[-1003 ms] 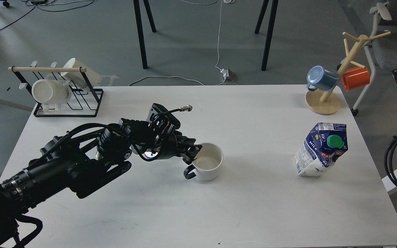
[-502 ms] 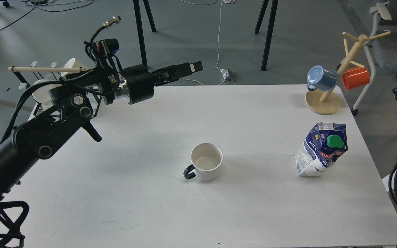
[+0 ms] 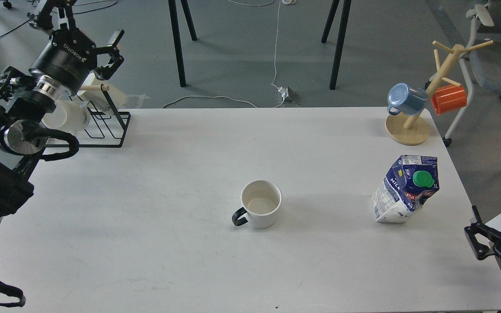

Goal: Place cup and milk with both arms
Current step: 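Release the mug and retract the left gripper to rest, then move the right gripper up to the milk carton and grasp it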

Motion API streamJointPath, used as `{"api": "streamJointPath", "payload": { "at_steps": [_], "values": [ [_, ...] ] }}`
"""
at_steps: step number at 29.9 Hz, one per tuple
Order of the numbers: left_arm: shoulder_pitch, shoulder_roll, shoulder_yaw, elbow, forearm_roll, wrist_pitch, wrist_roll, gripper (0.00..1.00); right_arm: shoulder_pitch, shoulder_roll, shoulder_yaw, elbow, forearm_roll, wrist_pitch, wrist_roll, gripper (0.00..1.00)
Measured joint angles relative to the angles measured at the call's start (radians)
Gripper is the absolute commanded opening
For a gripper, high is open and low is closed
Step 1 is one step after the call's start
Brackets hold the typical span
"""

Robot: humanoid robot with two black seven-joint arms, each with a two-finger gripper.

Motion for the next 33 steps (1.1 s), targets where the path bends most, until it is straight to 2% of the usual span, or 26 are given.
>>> {"api": "streamJointPath", "payload": {
  "at_steps": [10, 15, 33],
  "values": [
    [0.066, 0.001, -0.008, 0.183, -0.218, -0.001, 0.001, 0.99, -0.005, 0.146, -0.102, 0.008, -0.038, 0.0, -0.005, 0.99],
    [0.084, -0.005, -0.007, 0.191, -0.255, -0.001, 0.0, 0.99, 0.029, 0.196, -0.109, 0.0, -0.085, 0.0, -0.002, 0.99],
    [0.074, -0.012, 0.001, 0.205, -0.256, 0.0, -0.001, 0.99, 0.113, 0.243, -0.138, -0.025, -0.089, 0.0, 0.0, 0.97]
  ]
}}
